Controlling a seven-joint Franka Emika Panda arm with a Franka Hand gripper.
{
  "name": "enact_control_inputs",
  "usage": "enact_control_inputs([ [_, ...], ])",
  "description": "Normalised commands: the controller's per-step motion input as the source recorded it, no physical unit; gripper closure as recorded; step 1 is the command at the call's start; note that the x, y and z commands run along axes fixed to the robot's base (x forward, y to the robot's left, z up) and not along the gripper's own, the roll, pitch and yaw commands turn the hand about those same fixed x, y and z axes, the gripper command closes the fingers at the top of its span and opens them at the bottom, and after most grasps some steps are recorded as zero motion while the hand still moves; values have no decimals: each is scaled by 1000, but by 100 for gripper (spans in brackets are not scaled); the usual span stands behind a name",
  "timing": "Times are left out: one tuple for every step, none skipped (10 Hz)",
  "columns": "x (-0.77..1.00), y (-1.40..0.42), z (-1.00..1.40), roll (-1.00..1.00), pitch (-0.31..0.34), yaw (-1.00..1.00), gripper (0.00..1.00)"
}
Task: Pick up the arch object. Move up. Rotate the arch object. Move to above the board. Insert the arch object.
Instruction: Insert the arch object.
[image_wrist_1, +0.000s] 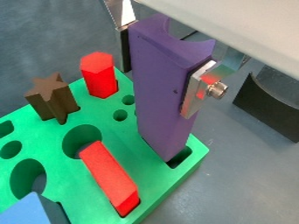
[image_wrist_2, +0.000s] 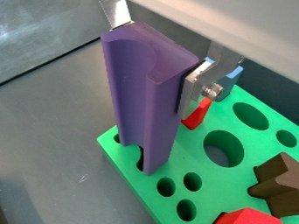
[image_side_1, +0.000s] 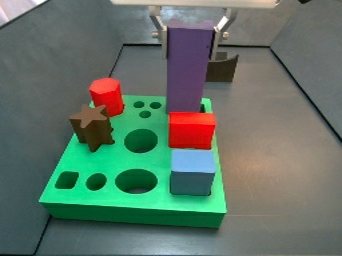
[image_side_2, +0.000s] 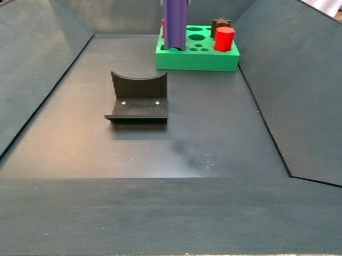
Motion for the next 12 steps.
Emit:
enact_control_inputs([
  [86,0,-283,0,-67,0,100],
  [186,0,-289,10,0,0,100],
  [274,9,-289,0,0,0,100],
  [357,0,-306,0,0,6,100],
  [274,0,-349,10,0,0,100],
  [177,0,-417,40,0,0,100],
  [40,9,-491,77,-36,0,100],
  [0,0,-574,164,-51,0,100],
  [0,17,-509,133,-34,0,100],
  [-131,43,-511,164,-24,0,100],
  [-149,46,-503,196,-3,0,100],
  [-51,0,-251,60,-19,0,100],
])
